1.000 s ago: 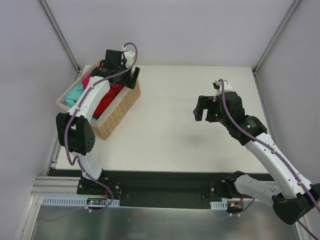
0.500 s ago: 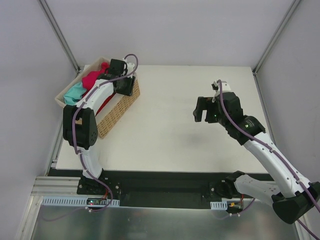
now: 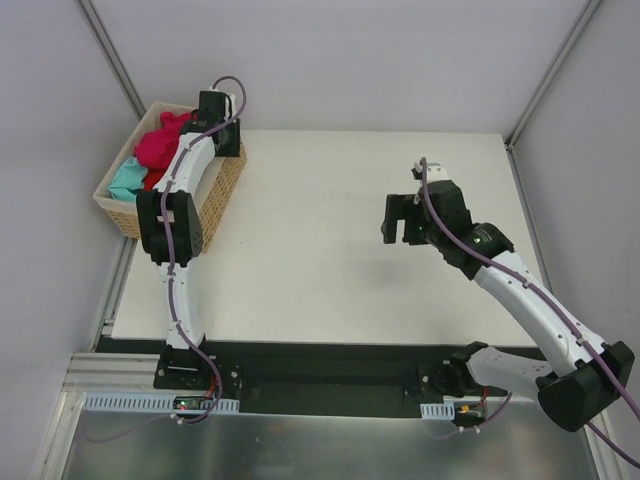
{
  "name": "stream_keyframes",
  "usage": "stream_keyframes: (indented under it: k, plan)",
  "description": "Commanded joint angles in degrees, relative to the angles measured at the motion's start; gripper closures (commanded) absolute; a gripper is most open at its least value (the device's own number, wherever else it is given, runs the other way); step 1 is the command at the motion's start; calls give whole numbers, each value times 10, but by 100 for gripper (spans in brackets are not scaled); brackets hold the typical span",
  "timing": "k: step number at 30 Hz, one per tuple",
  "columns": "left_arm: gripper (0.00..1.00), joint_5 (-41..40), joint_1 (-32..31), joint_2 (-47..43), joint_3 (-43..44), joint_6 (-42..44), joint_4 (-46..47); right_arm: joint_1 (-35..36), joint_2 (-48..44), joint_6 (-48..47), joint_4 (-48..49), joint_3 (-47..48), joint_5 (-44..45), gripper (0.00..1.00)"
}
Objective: Fold and stack the t-shirts
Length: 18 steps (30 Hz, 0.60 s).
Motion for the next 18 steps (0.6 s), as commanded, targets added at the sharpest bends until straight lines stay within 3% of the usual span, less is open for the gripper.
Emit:
stream_keyframes:
  k: [1,10,15,16,18]
  plan:
    - [100,-56,24,77,103,-23,-28,3,25,-3,22,7,13,3]
    - [100,-47,30,154,268,-28,-28,4,75,6,40,9,2,3]
    - [100,-22,35,155,279,-24,-28,3,80,6,44,11,-2,3]
    - [98,-20,35,148,274,-24,-27,3,79,7,43,12,-4,3]
    - [63,-21,35,124,271,-24,-27,4,75,6,41,14,-8,4]
